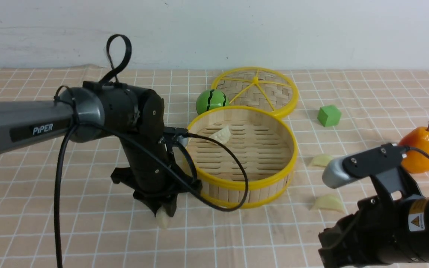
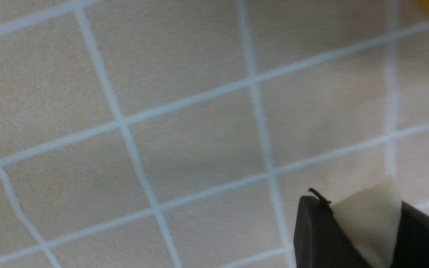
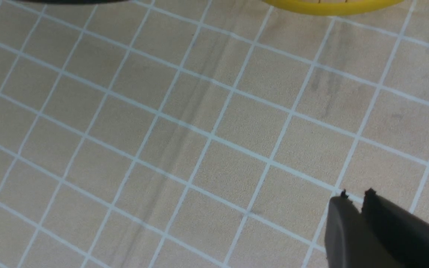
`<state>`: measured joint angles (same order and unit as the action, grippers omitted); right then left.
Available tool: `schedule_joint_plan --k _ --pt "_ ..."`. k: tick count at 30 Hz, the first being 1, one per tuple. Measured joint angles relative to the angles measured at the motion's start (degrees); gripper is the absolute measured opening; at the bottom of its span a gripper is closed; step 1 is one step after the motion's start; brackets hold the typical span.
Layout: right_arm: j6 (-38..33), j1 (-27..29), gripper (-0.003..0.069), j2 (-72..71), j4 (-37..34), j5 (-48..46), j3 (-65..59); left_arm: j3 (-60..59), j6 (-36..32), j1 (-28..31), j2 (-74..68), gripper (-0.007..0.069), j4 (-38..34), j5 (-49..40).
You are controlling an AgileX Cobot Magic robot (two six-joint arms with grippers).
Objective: Put the dumplings into the steamer on the table with the brown tablecloth.
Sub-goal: 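Place the dumpling into the bamboo steamer basket with the left gripper, then reach for and grasp a dumpling lying on the table beside the steamer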
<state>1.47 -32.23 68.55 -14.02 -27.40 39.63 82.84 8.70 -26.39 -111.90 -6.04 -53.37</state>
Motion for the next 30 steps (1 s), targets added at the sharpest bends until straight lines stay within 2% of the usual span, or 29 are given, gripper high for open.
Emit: schedule_joint_plan --k 3,5,7,10,12,16,18,22,24,27,30 --pt "0.0 0.0 0.0074 0.0 0.0 0.37 0.0 2.14 -0.27 -1.42 3.22 0.0176 -0.72 1.07" --pt "0.0 0.0 0.0077 0.0 0.0 1.19 0.0 4.56 -1.71 -3.73 6.44 0.0176 -2.19 8.41" --pt "0.0 0.0 0.0078 0.0 0.14 1.36 0.0 4.76 -2.61 -4.47 6.59 0.0176 -2.39 12.06" --pt "0.0 0.0 0.0083 0.0 1.54 1.43 0.0 4.93 -7.04 -5.98 3.16 0.0176 -1.92 22.99" --pt "0.0 0.0 0.0085 0.0 2.84 1.38 0.0 4.93 -7.94 -6.02 0.45 0.0176 -1.11 25.74" --pt "-0.01 0.0 0.0087 0.0 4.45 1.37 0.0 4.7 -8.7 -5.91 -4.12 0.0176 2.24 26.33" --pt "-0.16 0.0 0.0088 0.0 5.43 1.32 0.0 4.57 -8.7 -5.91 -5.75 0.022 4.13 26.25" --pt "-0.16 0.0 0.0091 0.0 6.82 1.32 0.0 4.57 -8.7 -5.91 -4.65 0.0363 4.92 27.12" --pt "-0.16 0.0 0.0092 0.0 7.65 1.26 0.0 4.57 -8.7 -5.96 -2.4 0.04 4.96 27.13" --pt "-0.16 0.0 0.0094 0.0 8.63 1.26 0.0 4.53 -8.7 -5.96 4.73 0.0402 5.09 26.89" --pt "-0.16 0.0 0.0096 0.0 9.21 1.13 0.0 4.53 -8.7 -5.96 12.38 0.0356 6.5 26.01"
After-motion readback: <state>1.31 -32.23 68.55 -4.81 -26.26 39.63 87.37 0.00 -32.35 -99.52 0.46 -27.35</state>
